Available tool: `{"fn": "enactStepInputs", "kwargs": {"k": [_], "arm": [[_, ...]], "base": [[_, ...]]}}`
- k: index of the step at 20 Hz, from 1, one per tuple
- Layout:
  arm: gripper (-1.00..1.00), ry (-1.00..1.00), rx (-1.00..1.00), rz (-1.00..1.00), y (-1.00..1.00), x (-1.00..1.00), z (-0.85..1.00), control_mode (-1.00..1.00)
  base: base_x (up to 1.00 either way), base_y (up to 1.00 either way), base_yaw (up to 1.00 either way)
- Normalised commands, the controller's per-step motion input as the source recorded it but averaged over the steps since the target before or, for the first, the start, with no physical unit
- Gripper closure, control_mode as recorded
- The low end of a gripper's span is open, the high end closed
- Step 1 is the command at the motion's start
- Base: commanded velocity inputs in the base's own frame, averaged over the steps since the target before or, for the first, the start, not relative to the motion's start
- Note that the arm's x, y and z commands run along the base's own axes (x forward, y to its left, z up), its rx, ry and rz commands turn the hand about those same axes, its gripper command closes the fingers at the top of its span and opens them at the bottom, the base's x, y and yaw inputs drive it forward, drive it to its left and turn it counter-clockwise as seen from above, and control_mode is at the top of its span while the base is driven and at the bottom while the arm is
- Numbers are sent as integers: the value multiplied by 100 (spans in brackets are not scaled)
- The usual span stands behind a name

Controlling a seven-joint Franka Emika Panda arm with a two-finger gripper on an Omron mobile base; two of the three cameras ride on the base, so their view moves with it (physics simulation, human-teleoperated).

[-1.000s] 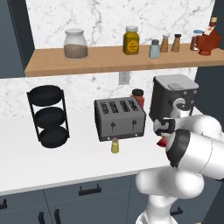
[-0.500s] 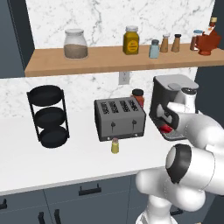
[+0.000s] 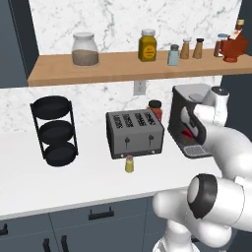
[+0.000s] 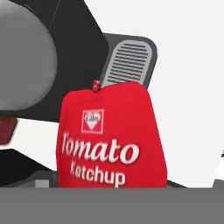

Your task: Put the shaker and condiment bottle from the counter next to their counterparts in the cabinet.

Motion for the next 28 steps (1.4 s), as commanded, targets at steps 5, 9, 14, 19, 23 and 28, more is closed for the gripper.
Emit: {"fn": "enactStepInputs", "kwargs": {"k": [5,9,14,19,23,28], "arm": [[100,-8,3,-6,-17,-1,62,-100],[100,-11,0,0,-14,-10,60,-100],[100,-10,0,0,-7,-4,63,-100],[100,-4,0,0,0,0,57,-100],[100,-4,-1,0,0,0,43,-100],[100,-1,0,0,-3,-2,54,-100]], "base": [[0,0,0],[0,0,0],[0,0,0],[0,0,0],[0,0,0],[0,0,0]]}}
